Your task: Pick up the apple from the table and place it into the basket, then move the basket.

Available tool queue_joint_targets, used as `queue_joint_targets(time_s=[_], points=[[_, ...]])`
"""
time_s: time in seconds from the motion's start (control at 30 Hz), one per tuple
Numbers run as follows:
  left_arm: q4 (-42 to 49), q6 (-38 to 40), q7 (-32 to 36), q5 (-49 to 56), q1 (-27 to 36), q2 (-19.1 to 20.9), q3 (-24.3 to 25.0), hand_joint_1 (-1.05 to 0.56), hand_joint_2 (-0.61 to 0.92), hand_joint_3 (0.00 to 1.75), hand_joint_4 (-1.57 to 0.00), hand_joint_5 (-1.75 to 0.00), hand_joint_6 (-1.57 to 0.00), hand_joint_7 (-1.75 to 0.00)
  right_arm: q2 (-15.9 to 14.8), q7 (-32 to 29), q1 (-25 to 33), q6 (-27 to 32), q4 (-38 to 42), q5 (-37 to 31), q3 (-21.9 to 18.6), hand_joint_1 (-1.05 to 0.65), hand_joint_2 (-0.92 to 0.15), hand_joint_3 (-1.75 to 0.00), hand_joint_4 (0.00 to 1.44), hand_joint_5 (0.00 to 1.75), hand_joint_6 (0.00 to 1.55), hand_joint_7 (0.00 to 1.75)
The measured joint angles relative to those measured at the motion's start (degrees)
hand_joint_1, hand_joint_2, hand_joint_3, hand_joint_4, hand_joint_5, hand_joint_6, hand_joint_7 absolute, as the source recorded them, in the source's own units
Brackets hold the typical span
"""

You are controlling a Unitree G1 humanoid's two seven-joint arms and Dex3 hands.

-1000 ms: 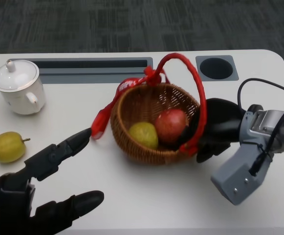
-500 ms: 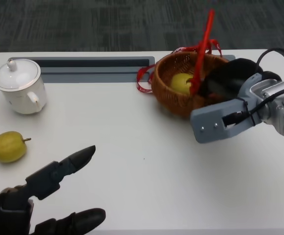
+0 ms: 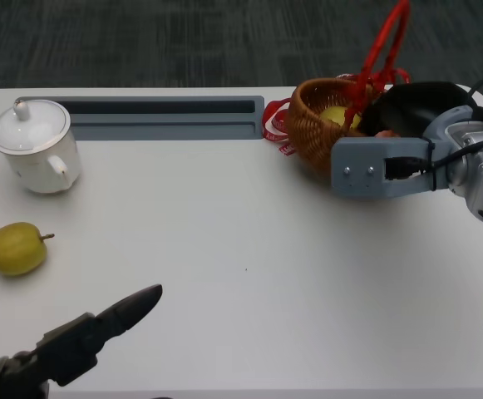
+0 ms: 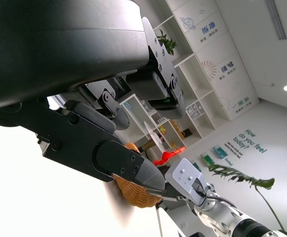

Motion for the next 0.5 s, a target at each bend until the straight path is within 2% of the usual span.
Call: queue_joint_targets(time_s=[0.13, 0.2, 0.37, 0.5], points=[[-0.16, -0.09, 0.00, 0.02, 0.77, -0.03, -0.05, -0.55, 0.83, 0.00, -0.86, -0.01, -0.76, -0.01, 0.40, 0.24, 1.73, 1.04, -0.01, -0.07, 0.02, -0.36, -0.89, 0.00, 1.00, 0.00, 0.88, 0.00], [-0.12, -0.34, 0.00, 0.13, 0.83, -0.04, -0.06, -0.55, 0.83, 0.00, -0.86, -0.01, -0.76, -0.01, 0.68, 1.54, 2.61, 1.48, 0.07, -0.09, 0.03, -0.45, -0.86, 0.00, 0.89, 0.00, 0.79, 0.00], [0.30, -0.93, 0.00, 0.65, -0.03, 0.05, 0.02, -0.55, 0.82, 0.00, -0.86, -0.01, -0.76, 0.00, 0.98, 6.39, 2.95, 1.49, 0.05, -0.47, 0.41, -0.80, -0.83, -0.01, 0.30, 0.00, 0.35, 0.00], [0.59, -0.77, 0.00, 0.63, -1.67, 0.19, 0.08, -0.55, 0.82, 0.00, -0.87, -0.01, -0.77, 0.00, 1.03, 8.94, 2.68, 1.00, 0.10, -2.62, 2.79, -0.98, -0.86, -0.01, 0.08, 0.00, 0.14, 0.00]])
